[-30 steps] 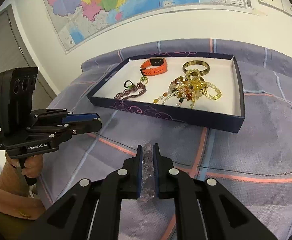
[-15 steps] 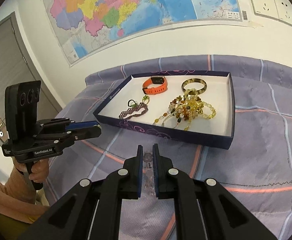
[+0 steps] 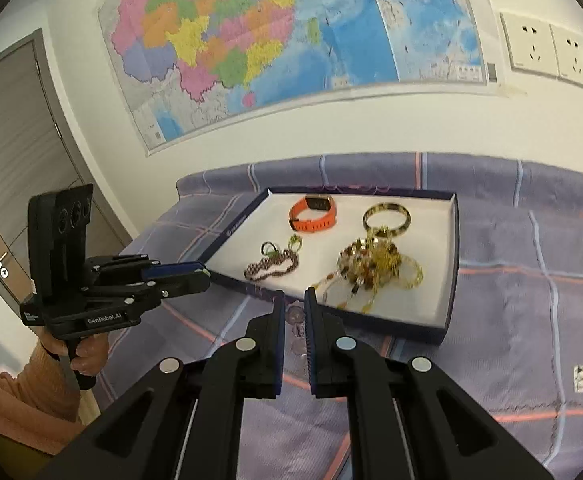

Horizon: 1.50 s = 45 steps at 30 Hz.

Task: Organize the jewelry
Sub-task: 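Carry the pendant and crystal bracelet into the box lid with both tools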

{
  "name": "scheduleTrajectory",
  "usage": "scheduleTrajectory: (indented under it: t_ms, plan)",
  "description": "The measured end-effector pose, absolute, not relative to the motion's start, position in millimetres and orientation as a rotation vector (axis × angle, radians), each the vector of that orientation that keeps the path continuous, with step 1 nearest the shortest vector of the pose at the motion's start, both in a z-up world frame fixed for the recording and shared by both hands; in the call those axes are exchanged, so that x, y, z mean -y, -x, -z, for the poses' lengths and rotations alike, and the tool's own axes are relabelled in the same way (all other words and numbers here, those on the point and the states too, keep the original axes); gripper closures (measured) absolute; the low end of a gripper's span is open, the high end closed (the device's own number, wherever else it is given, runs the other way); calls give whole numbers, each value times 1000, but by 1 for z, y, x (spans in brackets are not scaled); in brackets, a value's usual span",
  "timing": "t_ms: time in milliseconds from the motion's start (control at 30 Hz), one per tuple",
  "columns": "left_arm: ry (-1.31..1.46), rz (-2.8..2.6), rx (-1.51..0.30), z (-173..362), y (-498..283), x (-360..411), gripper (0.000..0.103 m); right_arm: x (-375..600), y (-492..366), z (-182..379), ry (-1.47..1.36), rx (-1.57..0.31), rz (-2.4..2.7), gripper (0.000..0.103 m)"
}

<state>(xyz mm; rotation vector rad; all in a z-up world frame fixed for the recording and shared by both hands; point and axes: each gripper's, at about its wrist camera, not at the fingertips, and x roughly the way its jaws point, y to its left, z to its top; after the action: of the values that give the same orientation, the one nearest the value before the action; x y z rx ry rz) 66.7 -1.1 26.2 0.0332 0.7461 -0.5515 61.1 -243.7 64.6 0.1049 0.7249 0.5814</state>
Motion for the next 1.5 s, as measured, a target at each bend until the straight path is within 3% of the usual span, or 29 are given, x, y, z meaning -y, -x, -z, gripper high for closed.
scheduleTrajectory:
  t_ms: [633, 1500]
  plan:
    - [-43, 511, -735, -35, -96, 2, 82, 245, -97, -87, -98, -676, -572, 95]
    - [-57, 463, -802, -12, -137, 8, 82, 228, -142, -65, -108, -734, -583, 95]
